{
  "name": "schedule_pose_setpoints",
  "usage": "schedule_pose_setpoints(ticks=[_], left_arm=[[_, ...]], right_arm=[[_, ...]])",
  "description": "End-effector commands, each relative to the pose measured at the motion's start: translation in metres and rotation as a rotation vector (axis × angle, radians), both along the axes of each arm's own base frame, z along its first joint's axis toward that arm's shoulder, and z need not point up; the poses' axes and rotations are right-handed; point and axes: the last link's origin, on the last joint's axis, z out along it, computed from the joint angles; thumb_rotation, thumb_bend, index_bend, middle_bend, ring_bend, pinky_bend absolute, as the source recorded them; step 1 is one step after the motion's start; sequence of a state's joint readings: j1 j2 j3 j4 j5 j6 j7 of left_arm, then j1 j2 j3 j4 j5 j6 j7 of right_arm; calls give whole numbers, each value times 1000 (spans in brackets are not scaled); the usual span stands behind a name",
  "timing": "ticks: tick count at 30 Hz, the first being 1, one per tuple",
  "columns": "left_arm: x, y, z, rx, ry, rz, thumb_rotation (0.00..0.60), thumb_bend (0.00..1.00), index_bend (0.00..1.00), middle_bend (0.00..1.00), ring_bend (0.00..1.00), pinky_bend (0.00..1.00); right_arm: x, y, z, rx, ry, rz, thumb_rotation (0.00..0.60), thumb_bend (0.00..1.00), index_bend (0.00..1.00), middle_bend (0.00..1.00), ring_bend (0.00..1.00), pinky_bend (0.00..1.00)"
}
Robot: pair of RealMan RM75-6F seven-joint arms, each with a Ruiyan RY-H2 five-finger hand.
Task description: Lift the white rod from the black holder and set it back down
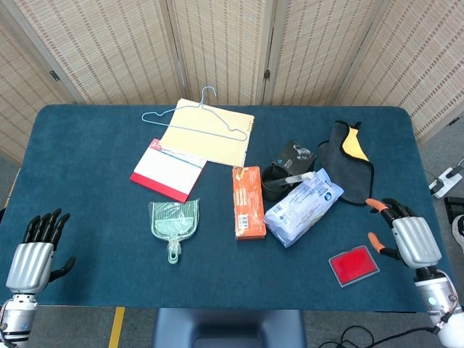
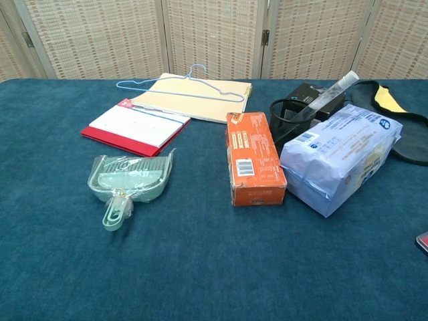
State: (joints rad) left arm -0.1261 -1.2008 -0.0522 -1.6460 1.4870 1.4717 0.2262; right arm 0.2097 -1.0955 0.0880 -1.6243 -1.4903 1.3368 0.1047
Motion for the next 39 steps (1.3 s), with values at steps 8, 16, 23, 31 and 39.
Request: schedule_pose_setpoints(ticks=[8, 16, 23, 31, 39], left_arm=[[-4, -2, 2, 7, -3, 15, 600, 290, 88, 66, 10, 64], [-2, -2, 4, 14, 1, 6, 600, 291, 87, 66, 10, 65], [-1, -2, 6, 17, 8, 4, 600, 290, 88, 66, 10, 64], [0, -2, 6, 18, 12, 5, 600, 290, 87, 66, 10, 65], [-2, -3, 9, 26, 13, 11, 600, 290, 88, 66, 10, 64]], right_arm=[[29, -73, -16, 14, -87, -73, 600, 237, 272, 319, 159, 258], [57, -118, -43, 90, -80, -90, 600, 173, 279, 273, 124, 245], [73, -145, -66, 131, -76, -103, 600, 231, 303, 260, 106, 226], [89, -166, -91, 159, -83, -110, 600, 230, 352, 267, 106, 226], [97, -172, -103, 168, -93, -109, 600, 231, 410, 284, 106, 226]])
